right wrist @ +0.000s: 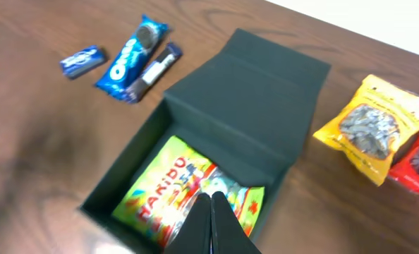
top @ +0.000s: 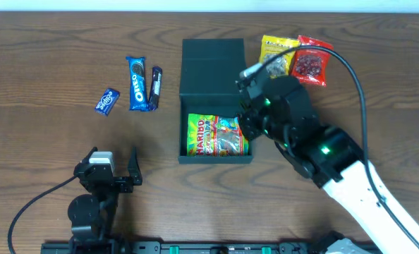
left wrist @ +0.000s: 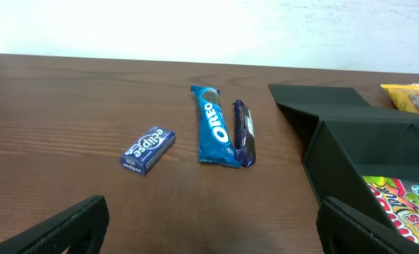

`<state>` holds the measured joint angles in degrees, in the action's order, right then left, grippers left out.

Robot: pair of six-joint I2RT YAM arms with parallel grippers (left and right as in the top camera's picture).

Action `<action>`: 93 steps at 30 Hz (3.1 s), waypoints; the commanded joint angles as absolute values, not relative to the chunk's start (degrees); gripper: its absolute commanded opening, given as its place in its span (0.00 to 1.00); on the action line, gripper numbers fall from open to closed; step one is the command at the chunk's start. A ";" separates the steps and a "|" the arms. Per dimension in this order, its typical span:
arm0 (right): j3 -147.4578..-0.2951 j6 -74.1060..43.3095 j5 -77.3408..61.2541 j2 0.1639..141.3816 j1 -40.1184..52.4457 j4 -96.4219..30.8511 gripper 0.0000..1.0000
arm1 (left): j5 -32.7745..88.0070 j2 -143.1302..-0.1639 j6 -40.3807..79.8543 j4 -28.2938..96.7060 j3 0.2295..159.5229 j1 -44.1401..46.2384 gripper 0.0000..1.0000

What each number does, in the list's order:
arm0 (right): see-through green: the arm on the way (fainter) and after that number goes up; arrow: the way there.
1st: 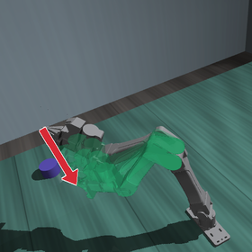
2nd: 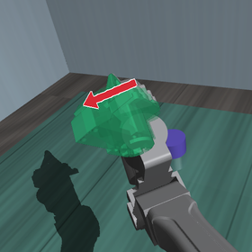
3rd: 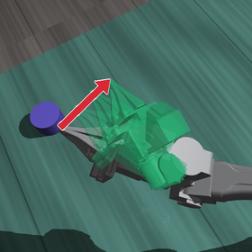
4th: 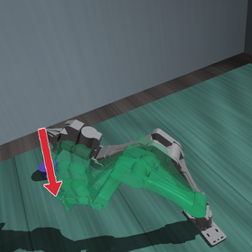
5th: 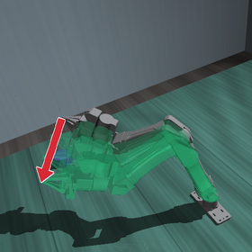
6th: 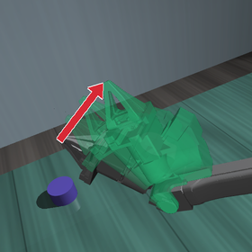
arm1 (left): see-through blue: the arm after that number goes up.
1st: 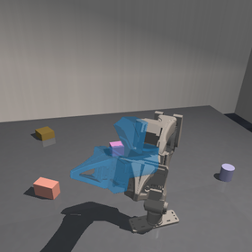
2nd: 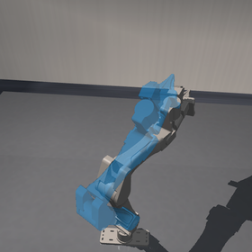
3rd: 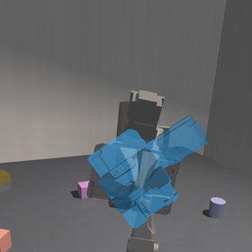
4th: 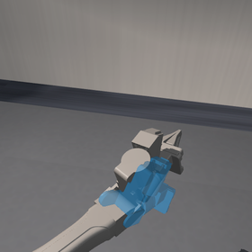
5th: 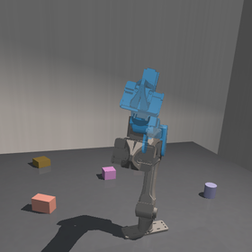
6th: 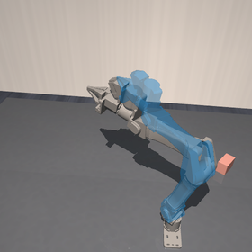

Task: Pack container
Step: 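Press the Haribo bag down in the box, release, withdraw right gripper, then reach left gripper to the blue Oreo pack and grasp it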

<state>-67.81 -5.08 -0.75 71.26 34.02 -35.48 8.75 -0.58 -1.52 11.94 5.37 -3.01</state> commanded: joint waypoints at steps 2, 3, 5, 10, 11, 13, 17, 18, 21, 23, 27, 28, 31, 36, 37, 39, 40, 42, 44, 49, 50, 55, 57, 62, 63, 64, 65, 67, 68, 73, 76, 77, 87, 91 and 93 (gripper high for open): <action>-68.42 -5.76 -6.00 67.42 33.78 -38.39 0.02 | 8.43 -0.25 -2.15 12.38 3.81 -3.31 0.95; -68.42 -5.76 -6.59 66.76 33.78 -39.07 0.08 | 8.43 -0.25 -2.17 12.38 3.81 -3.31 0.95; -68.42 -5.74 -9.50 65.43 33.78 -41.19 0.49 | 8.43 -0.25 -2.17 12.38 3.81 -3.31 0.95; -68.42 -5.76 -11.03 65.14 33.78 -44.93 0.99 | 8.43 -0.25 -2.15 12.38 3.81 -3.31 0.95; -68.42 -5.78 -11.03 65.14 33.78 -45.58 0.99 | 8.73 -0.25 -2.11 12.34 3.81 -3.31 0.95; -68.42 -5.76 -12.25 65.14 33.78 -47.00 0.99 | 10.61 -0.25 -0.67 12.29 3.81 -3.31 0.95; -68.42 -5.76 -19.05 65.14 33.78 -49.01 0.99 | 19.29 -0.25 12.99 11.94 3.81 -3.31 0.95; -68.42 -5.76 -20.18 65.14 33.78 -48.95 0.99 | 20.73 -0.25 16.21 11.88 3.81 -3.31 0.95; -68.42 -5.76 -21.32 65.14 33.78 -48.66 0.99 | 21.32 -0.25 20.21 11.86 3.81 -3.31 0.95; -68.42 -5.74 -21.26 65.14 33.78 -48.71 0.99 | 21.67 -0.25 21.56 11.68 3.81 -3.31 0.95; -68.42 -5.48 -20.56 65.23 33.78 -48.53 0.99 | 26.92 -0.25 21.39 8.86 3.88 -3.31 0.95; -68.42 -5.50 -19.20 65.28 33.78 -48.21 0.99 | 26.81 -0.25 20.64 7.73 4.14 -3.31 0.95; -68.40 -5.43 -16.32 65.41 33.76 -46.72 0.99 | 25.10 -0.64 16.38 7.42 6.42 -3.31 0.96; -68.40 -1.58 -16.27 66.30 33.78 -42.06 0.99 | 18.37 -12.16 9.52 7.42 14.81 -3.31 0.95; -68.40 -0.19 -16.27 66.46 33.78 -40.93 0.99 | 17.06 -16.27 8.21 7.42 16.84 -3.31 0.95; -68.40 1.48 -16.27 66.67 33.76 -39.35 0.99 | 15.11 -22.61 6.87 7.33 19.94 -3.31 0.95; -68.40 2.31 -16.27 66.74 33.76 -38.50 0.99 | 14.37 -26.11 6.07 7.33 21.78 -3.31 0.95; -68.40 3.88 -16.10 66.78 33.76 -37.39 0.99 | 14.09 -32.67 4.05 7.05 25.52 -3.31 0.95; -68.40 3.97 -14.48 66.78 33.76 -36.53 0.99 | 12.71 -38.65 3.53 7.03 29.45 -3.31 0.95; -68.40 4.03 -7.73 66.78 33.71 -34.89 0.99 | 9.58 -54.74 -0.80 7.09 41.41 -3.31 0.95; -68.40 4.64 -7.25 66.78 33.71 -34.85 0.99 | 9.56 -57.19 -1.61 7.09 43.27 -3.31 0.95; -68.40 6.98 -7.22 66.78 33.71 -34.87 0.99 | 8.36 -71.90 -3.90 7.57 54.52 -3.31 0.95; -68.40 6.98 -7.22 66.78 33.71 -34.89 0.99 | 8.34 -77.71 -4.78 8.05 58.81 -3.29 0.95; -68.40 6.96 -6.83 66.78 33.71 -35.18 0.99 | 6.83 -91.46 -4.73 11.53 68.69 -3.29 0.95; -68.40 6.96 -6.83 66.78 33.71 -35.42 0.99 | 6.04 -94.13 -4.73 12.60 70.63 -3.29 0.95; -68.40 6.96 -6.83 66.78 33.71 -35.59 0.99 | 5.50 -96.05 -4.75 13.58 72.14 -3.29 0.95; -68.40 6.96 -6.83 66.83 33.71 -35.79 0.99 | 4.80 -99.33 -4.75 15.20 74.59 -3.29 0.95; -68.40 6.94 -6.83 67.02 33.71 -35.94 0.99 | 4.45 -102.69 -4.75 16.56 76.84 -3.29 0.95; -68.40 6.96 -6.83 67.13 33.71 -36.01 0.99 | 4.45 -103.88 -4.75 16.73 77.45 -3.29 0.95; -68.40 6.94 -6.83 68.47 33.71 -36.77 0.99 | 6.00 -108.88 -4.71 15.66 78.06 -3.18 0.95; -68.40 6.92 -6.85 69.49 33.71 -37.12 0.99 | 9.02 -110.24 -4.73 13.85 78.06 -3.14 0.95; -68.40 6.92 -6.85 69.78 33.71 -37.12 0.99 | 8.88 -110.26 -4.73 13.37 78.06 -3.14 0.95; -68.40 6.94 -6.85 70.00 33.71 -37.36 0.99 | 14.66 -111.92 -4.05 11.33 78.06 -2.90 0.95; -68.40 6.94 -6.83 70.00 33.71 -37.74 0.99 | 14.44 -115.22 -4.03 10.41 78.06 -2.87 0.92; -68.40 6.94 -6.83 70.00 33.71 -38.20 0.99 | 14.35 -116.60 -4.05 9.72 78.06 -2.87 0.84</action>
<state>-67.81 6.50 -7.14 69.97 34.02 -37.95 13.80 -114.72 -4.40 10.00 76.66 -2.90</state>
